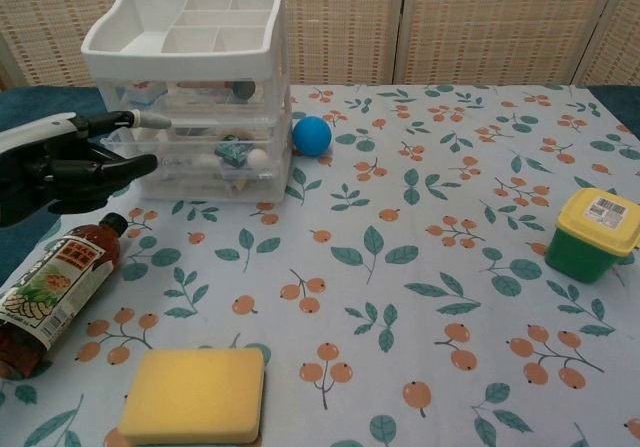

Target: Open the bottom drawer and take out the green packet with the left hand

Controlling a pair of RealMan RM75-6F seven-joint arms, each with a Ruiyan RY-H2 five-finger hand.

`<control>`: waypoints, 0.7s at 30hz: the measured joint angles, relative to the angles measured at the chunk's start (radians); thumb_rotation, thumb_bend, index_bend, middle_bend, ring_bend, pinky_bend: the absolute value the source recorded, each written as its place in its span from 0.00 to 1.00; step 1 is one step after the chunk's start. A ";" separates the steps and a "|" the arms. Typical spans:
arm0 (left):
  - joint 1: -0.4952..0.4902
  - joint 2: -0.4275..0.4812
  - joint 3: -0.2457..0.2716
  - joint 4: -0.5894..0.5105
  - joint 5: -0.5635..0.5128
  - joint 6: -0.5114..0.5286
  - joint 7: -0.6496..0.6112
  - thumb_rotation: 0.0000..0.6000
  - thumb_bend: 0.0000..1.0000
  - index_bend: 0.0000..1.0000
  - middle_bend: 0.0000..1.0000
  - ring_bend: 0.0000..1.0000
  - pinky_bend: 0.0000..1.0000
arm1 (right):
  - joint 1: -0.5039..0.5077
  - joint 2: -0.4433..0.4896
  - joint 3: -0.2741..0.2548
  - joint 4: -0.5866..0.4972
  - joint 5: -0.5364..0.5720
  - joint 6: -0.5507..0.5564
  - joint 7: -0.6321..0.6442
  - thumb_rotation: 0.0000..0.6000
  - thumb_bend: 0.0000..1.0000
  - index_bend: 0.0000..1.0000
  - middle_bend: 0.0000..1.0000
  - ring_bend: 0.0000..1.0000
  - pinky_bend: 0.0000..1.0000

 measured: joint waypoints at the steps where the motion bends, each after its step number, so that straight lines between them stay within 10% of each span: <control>1: -0.007 0.001 0.003 0.011 0.005 0.007 0.035 1.00 0.28 0.17 0.86 1.00 1.00 | -0.001 0.000 0.000 0.001 0.000 0.001 0.001 1.00 0.36 0.00 0.07 0.00 0.00; 21: -0.156 0.027 0.036 0.077 -0.147 0.018 0.537 1.00 0.28 0.14 0.88 1.00 1.00 | -0.010 -0.001 0.000 0.013 0.009 0.006 0.015 1.00 0.36 0.00 0.07 0.00 0.00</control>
